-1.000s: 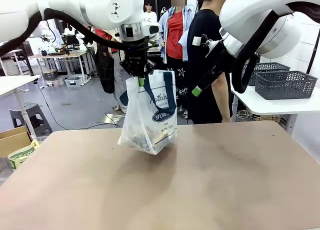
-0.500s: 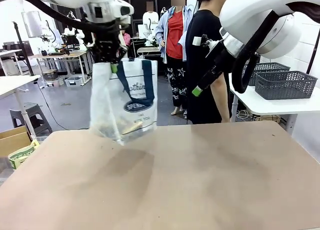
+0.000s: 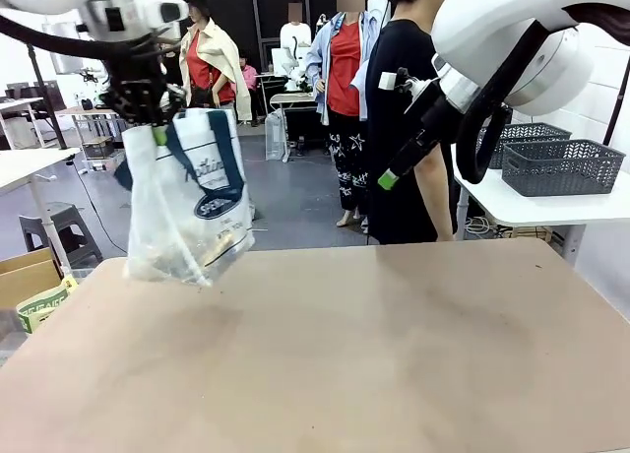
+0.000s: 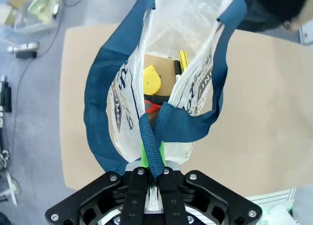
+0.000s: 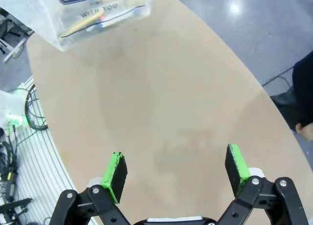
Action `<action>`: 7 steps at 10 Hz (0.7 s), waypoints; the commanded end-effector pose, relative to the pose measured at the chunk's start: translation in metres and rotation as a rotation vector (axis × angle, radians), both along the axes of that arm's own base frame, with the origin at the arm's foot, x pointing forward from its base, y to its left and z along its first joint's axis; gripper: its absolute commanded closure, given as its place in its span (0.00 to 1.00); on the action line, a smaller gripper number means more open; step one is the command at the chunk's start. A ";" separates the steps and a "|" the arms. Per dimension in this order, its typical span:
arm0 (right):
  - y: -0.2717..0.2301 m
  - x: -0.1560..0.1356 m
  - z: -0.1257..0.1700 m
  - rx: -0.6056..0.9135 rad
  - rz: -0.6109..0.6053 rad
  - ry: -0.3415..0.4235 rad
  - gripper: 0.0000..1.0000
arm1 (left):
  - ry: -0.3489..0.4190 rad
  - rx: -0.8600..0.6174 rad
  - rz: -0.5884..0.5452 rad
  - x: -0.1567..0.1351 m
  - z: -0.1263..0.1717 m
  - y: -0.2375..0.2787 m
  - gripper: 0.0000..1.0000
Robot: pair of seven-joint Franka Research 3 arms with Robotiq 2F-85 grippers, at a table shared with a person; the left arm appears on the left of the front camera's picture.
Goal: Transfer purchased items from the store into the shopping bag.
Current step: Move the Reusable shopping bag to the right side of the table.
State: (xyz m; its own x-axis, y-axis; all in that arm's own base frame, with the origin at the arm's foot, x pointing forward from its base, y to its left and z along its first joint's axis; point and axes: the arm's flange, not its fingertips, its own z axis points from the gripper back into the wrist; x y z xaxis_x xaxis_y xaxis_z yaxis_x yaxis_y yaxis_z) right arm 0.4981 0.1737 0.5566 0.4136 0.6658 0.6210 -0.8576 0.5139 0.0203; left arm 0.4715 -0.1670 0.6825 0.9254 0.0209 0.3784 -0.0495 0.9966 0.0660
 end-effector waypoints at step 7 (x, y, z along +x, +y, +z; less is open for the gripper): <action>-0.001 -0.003 -0.002 -0.016 -0.002 -0.004 0.00 | -0.088 -0.061 0.265 -0.056 -0.007 0.097 1.00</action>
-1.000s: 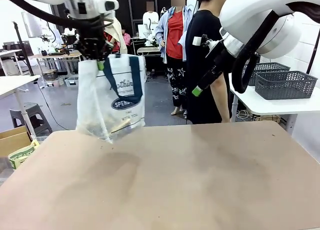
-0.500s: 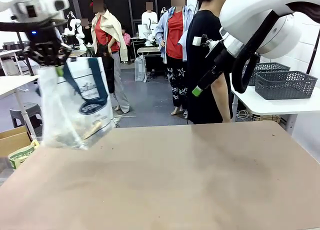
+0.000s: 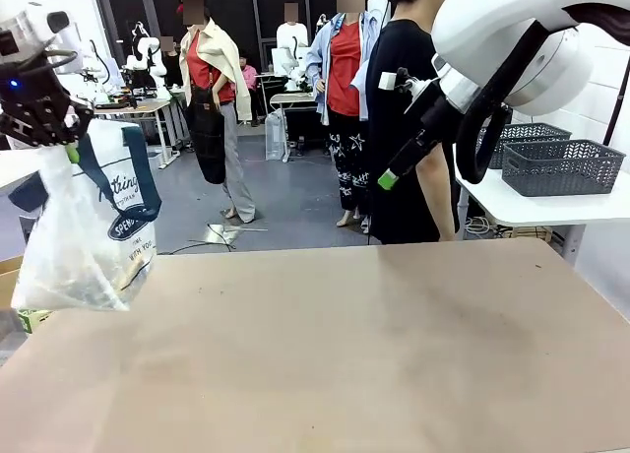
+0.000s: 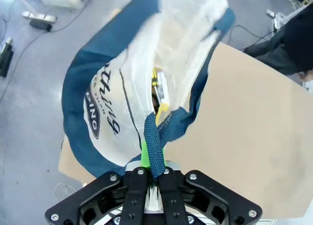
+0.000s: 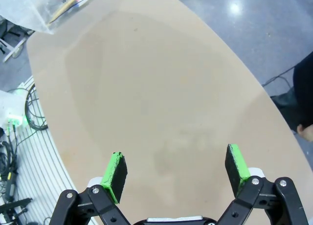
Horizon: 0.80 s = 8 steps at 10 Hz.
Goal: Transfer purchased items from the store into the shopping bag.
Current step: Move the Reusable shopping bag to the right side of the table.
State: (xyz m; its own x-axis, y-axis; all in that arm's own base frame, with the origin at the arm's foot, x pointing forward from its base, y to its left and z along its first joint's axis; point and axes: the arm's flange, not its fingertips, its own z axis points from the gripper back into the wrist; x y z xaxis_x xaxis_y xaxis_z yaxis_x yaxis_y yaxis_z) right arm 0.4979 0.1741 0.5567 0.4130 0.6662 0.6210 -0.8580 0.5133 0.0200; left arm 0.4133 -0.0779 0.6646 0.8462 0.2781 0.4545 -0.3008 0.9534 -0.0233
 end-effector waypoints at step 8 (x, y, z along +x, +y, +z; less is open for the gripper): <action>-0.001 -0.003 -0.003 -0.016 -0.003 -0.004 0.00 | -0.047 0.005 0.132 0.042 -0.039 0.043 1.00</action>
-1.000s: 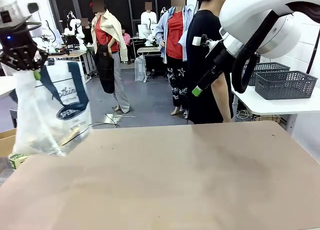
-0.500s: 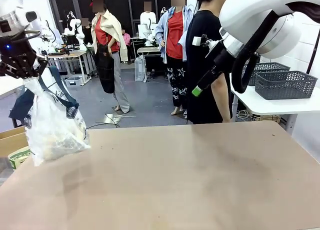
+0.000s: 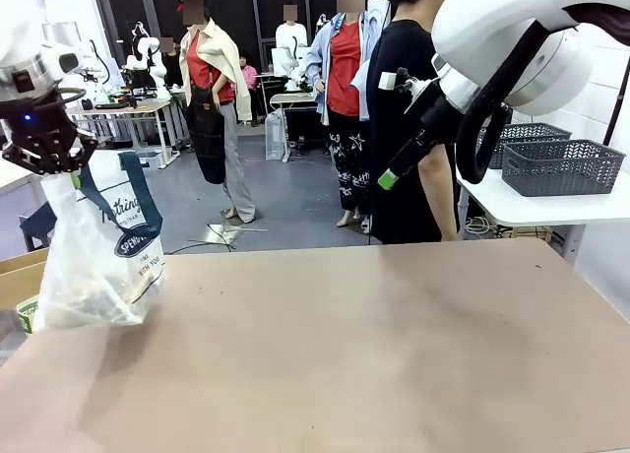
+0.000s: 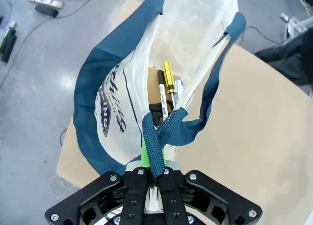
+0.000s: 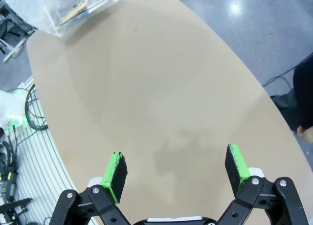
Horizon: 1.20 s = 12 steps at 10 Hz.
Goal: Transfer purchased items from the store into the shopping bag.
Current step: Move the Reusable shopping bag to the right side of the table.
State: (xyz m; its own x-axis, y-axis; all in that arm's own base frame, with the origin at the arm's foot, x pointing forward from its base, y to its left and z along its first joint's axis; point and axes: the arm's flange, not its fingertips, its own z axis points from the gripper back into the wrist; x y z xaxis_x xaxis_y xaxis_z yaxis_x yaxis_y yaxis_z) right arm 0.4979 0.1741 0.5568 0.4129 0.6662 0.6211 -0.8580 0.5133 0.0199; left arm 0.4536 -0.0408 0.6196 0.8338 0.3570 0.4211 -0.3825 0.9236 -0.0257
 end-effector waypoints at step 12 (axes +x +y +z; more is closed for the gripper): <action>-0.001 -0.003 -0.003 -0.016 -0.003 -0.004 0.00 | -0.034 0.068 0.041 -0.016 -0.068 0.059 1.00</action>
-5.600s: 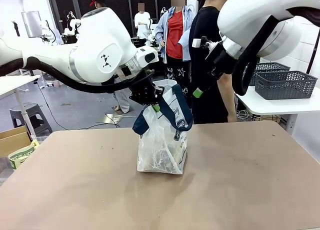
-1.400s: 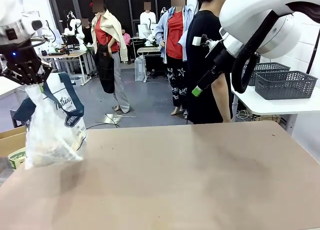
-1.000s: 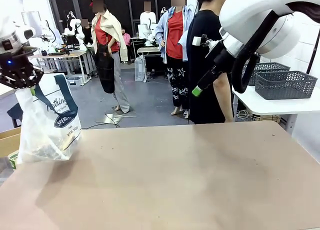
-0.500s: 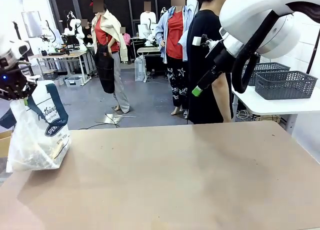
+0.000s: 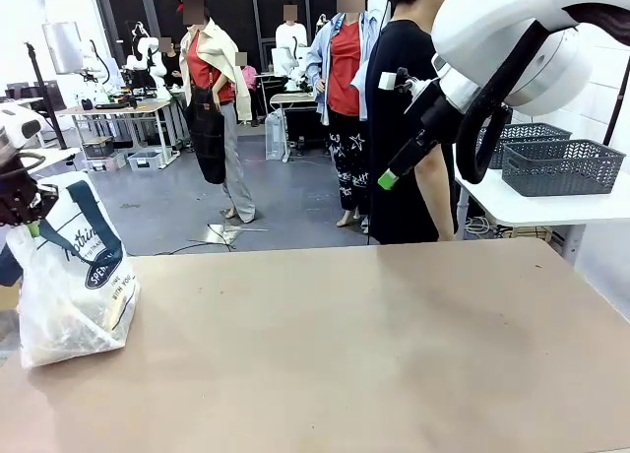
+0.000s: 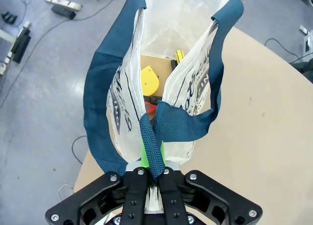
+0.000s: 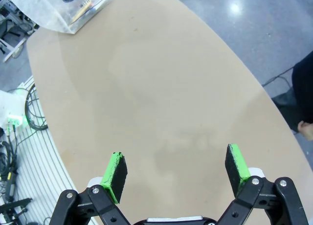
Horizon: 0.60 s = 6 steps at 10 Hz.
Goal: Transfer purchased items from the store into the shopping bag.
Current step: Move the Reusable shopping bag to the right side of the table.
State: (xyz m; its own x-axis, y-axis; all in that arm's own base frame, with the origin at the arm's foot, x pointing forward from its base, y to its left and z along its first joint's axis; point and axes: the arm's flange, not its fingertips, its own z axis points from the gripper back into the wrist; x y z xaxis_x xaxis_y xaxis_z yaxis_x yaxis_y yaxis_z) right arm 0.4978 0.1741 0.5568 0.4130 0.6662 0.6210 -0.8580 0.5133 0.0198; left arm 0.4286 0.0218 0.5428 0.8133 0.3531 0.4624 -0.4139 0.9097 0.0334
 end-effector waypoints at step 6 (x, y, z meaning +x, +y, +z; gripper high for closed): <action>-0.001 -0.003 -0.003 -0.016 -0.003 -0.004 0.00 | 0.003 -0.020 -0.011 0.005 0.003 -0.002 0.61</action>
State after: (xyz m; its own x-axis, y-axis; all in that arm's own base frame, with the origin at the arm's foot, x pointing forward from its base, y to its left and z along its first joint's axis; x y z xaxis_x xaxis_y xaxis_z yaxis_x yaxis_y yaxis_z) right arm 0.4978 0.1741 0.5568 0.4130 0.6662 0.6210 -0.8579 0.5134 0.0199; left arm 0.4333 0.0200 0.5439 0.8154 0.3521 0.4595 -0.4115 0.9109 0.0322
